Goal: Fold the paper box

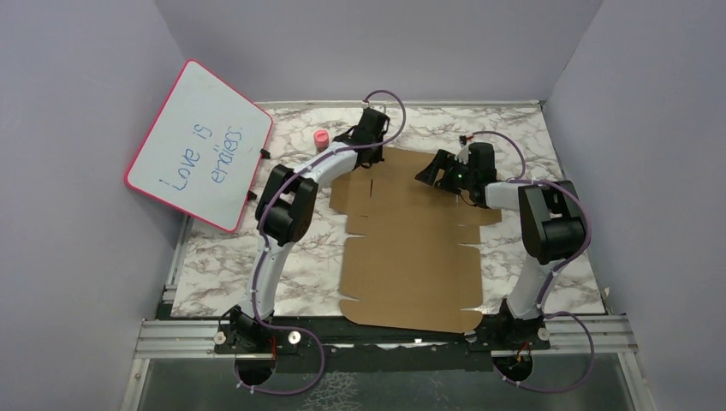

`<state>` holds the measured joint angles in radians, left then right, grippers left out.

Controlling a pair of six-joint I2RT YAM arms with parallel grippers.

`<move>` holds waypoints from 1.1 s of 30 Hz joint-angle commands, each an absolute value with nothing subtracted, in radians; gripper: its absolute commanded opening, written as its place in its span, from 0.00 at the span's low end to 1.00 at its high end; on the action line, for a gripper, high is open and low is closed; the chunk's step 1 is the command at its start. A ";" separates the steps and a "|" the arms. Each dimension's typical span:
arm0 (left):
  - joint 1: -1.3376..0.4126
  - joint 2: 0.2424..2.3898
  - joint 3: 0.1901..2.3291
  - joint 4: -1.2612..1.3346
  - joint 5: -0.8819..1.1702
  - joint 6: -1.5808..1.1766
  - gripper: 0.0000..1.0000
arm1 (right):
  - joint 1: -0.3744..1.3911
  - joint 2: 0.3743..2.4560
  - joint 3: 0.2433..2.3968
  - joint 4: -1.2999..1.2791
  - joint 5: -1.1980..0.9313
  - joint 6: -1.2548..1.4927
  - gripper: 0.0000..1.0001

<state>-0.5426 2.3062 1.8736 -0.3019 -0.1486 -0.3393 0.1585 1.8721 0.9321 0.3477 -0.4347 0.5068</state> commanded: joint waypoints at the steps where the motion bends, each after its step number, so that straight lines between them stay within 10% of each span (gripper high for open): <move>1: -0.552 2.301 1.925 -0.334 -0.202 -0.301 0.08 | 0.177 1.888 0.941 0.284 -0.401 0.495 0.85; 16: -0.534 2.030 1.716 -0.320 -0.074 -0.359 0.70 | 0.177 1.709 0.878 0.258 -0.425 0.497 0.86; 33: -0.515 1.499 0.903 -0.043 0.151 -0.622 0.79 | 0.251 1.533 0.598 0.350 -0.547 0.536 0.86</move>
